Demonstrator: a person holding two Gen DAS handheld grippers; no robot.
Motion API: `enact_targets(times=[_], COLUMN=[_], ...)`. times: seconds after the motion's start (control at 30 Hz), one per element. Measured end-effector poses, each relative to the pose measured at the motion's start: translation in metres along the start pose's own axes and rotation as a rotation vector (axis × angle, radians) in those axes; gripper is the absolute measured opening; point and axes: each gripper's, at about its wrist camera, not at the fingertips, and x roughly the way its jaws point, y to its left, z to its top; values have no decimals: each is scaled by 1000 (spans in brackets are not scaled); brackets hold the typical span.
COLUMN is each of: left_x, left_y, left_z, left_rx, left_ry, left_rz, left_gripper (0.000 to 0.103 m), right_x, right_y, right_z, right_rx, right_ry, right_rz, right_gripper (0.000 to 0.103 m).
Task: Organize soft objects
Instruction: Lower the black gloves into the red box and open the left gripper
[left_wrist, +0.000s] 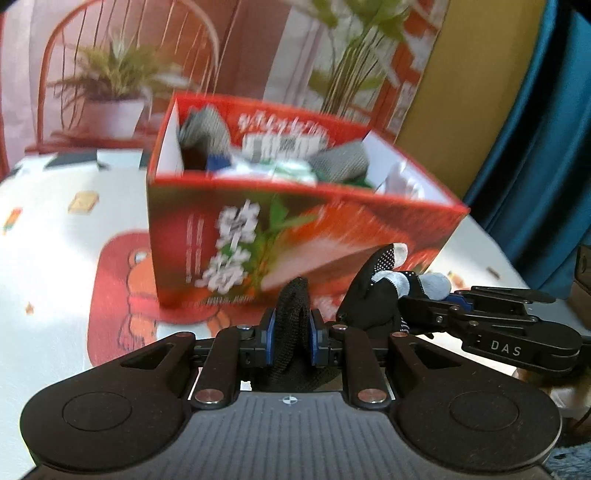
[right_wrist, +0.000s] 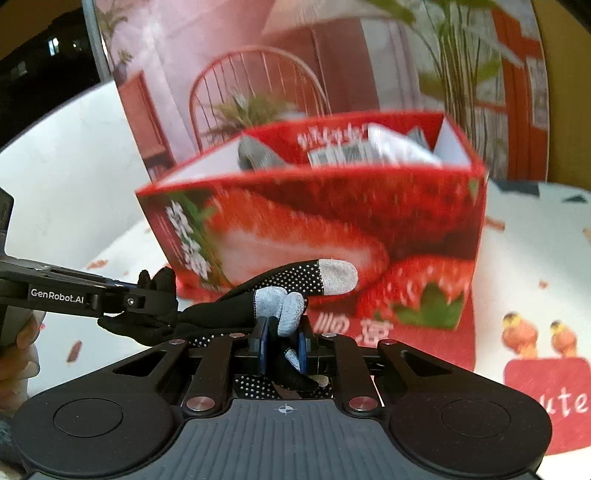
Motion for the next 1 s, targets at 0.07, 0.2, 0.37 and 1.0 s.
enact_targets(times=[0.07, 0.2, 0.37, 1.0], left_x=[-7, -16, -23, 65], left_y=[-2, -6, -11, 22], left_z=[6, 20, 36, 140], left_rx=[3, 3, 3, -104], left_ry=[-29, -77, -130, -25], left_rz=[-10, -33, -48, 34], left_gripper=[19, 19, 19, 19], right_x=[-7, -21, -35, 48], right_y=[3, 1, 0, -23], right_z=[7, 22, 46, 152], right_rx=[-8, -22, -50, -82], right_ry=[-30, -78, -137, -79], right_rz=[-4, -9, -11, -106], right_gripper=[14, 14, 14, 14])
